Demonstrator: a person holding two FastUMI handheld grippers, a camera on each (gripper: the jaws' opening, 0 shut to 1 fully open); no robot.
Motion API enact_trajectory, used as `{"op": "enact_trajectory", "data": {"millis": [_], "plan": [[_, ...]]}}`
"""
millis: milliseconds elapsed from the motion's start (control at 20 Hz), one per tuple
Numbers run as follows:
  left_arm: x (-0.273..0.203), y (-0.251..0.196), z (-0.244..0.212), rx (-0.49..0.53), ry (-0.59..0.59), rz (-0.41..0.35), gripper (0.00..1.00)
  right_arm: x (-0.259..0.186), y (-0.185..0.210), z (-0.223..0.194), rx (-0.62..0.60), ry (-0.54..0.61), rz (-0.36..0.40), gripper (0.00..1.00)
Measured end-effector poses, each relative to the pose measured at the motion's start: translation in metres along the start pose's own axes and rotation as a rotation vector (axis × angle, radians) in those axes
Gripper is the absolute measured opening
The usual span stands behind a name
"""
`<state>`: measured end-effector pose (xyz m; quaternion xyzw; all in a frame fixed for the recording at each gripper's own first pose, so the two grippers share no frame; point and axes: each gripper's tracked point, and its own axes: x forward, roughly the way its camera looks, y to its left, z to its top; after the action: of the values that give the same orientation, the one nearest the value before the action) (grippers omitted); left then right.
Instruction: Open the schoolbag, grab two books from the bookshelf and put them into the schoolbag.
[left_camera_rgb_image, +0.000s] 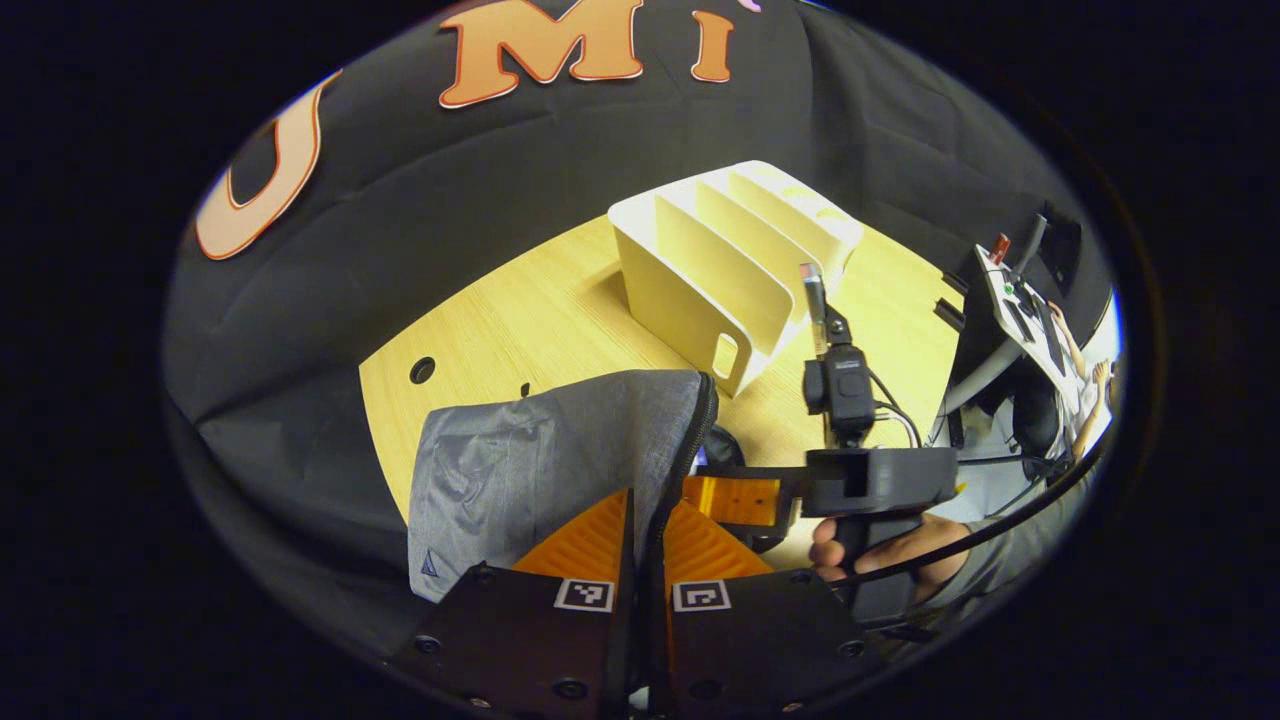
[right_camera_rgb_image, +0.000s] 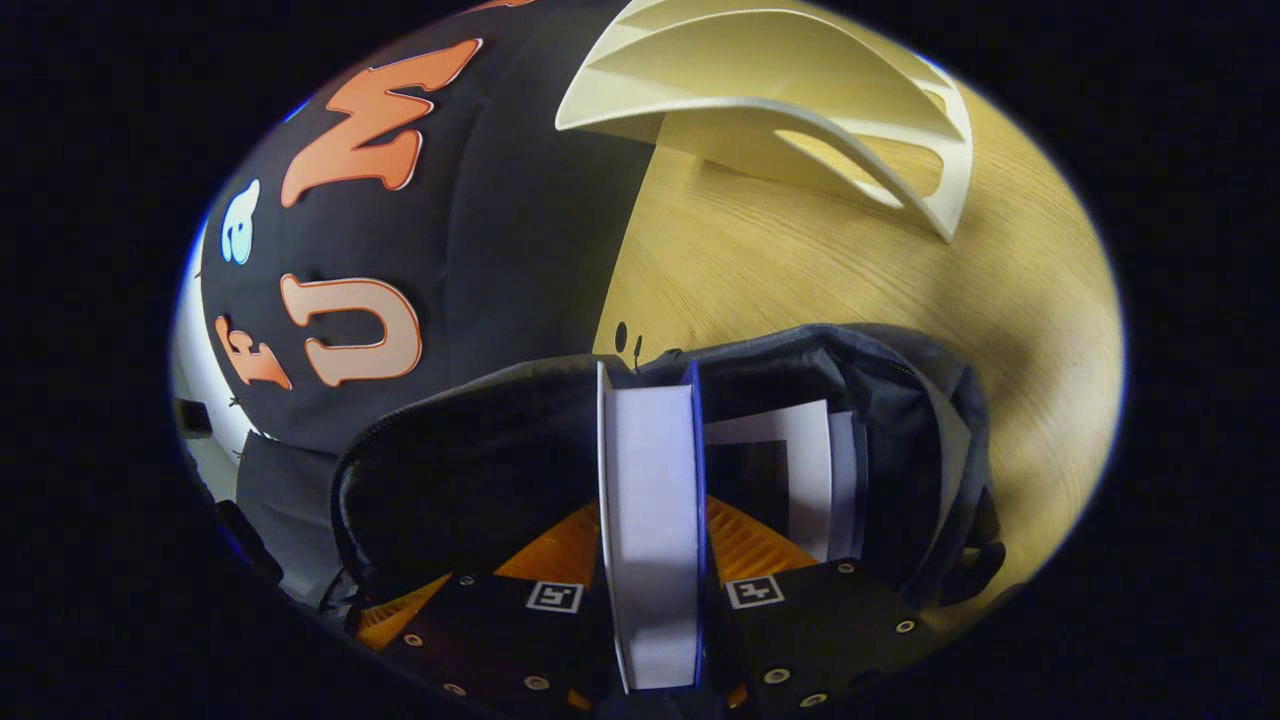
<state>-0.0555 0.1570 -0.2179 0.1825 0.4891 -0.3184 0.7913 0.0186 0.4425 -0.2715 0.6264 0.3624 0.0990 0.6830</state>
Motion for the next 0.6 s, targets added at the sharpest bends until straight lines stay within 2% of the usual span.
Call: {"op": "enact_trajectory", "data": {"millis": [50,100,200,300,350,400,450,500,550,600], "plan": [[0.000,0.000,-0.001,0.002,0.003,0.003,0.07,0.004,-0.002,-0.001,0.002,0.010,-0.002,0.48],[0.000,0.000,-0.002,-0.005,0.003,0.003,0.07,0.007,-0.004,-0.005,0.011,0.042,-0.009,0.37],[0.000,0.002,-0.001,-0.043,-0.007,-0.004,0.07,0.005,-0.006,-0.014,0.023,0.111,-0.030,0.41],[0.001,0.004,-0.005,-0.069,-0.015,-0.013,0.07,-0.001,-0.023,-0.021,-0.019,0.160,-0.121,0.46],[0.003,0.006,-0.006,-0.080,-0.020,-0.009,0.07,-0.006,-0.036,-0.022,-0.067,0.174,-0.188,0.66],[0.004,0.007,-0.008,-0.086,-0.022,-0.004,0.07,-0.017,-0.050,-0.020,-0.118,0.179,-0.243,0.61],[0.006,0.005,-0.010,-0.093,-0.020,0.000,0.07,-0.026,-0.058,-0.020,-0.155,0.190,-0.266,0.51],[0.008,0.003,-0.011,-0.101,-0.022,0.009,0.07,-0.034,-0.067,-0.017,-0.182,0.198,-0.297,0.72],[0.009,0.001,-0.014,-0.108,-0.021,0.025,0.07,-0.041,-0.074,-0.013,-0.218,0.203,-0.327,0.85],[0.012,-0.002,-0.014,-0.111,-0.021,0.038,0.08,-0.046,-0.080,-0.007,-0.257,0.205,-0.348,0.91]]}}
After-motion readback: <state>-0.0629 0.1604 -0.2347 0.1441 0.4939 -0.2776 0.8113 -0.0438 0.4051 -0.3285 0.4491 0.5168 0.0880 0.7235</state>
